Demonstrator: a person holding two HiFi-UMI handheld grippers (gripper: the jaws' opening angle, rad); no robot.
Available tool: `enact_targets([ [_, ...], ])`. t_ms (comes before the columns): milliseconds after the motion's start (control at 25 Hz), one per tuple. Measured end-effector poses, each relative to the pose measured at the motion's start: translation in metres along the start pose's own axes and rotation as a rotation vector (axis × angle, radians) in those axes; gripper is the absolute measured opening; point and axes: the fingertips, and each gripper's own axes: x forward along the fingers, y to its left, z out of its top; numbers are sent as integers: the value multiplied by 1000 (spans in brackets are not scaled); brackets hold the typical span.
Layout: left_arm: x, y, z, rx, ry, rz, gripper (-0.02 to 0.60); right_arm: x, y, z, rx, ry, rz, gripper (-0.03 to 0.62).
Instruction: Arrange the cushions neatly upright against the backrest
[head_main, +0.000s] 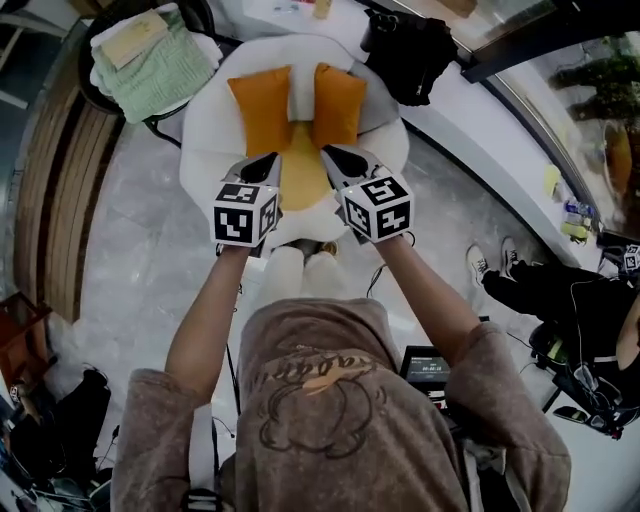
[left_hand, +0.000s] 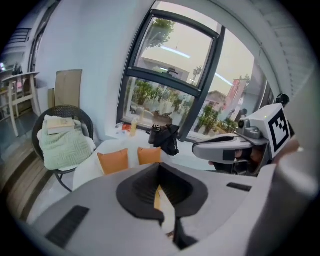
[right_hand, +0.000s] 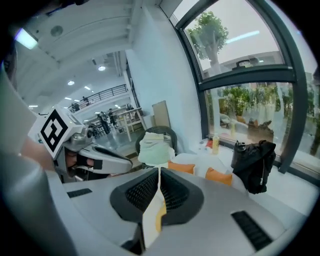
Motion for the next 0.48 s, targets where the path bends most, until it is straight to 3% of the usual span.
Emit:
enact_targets([
  [240,-67,-67,35,210,-98,-38,5,-69,67,34,-128,-100,166,26],
  [480,-132,-109,64,271,-225,-107,5,-130,115,66,-247,-194,263,26],
])
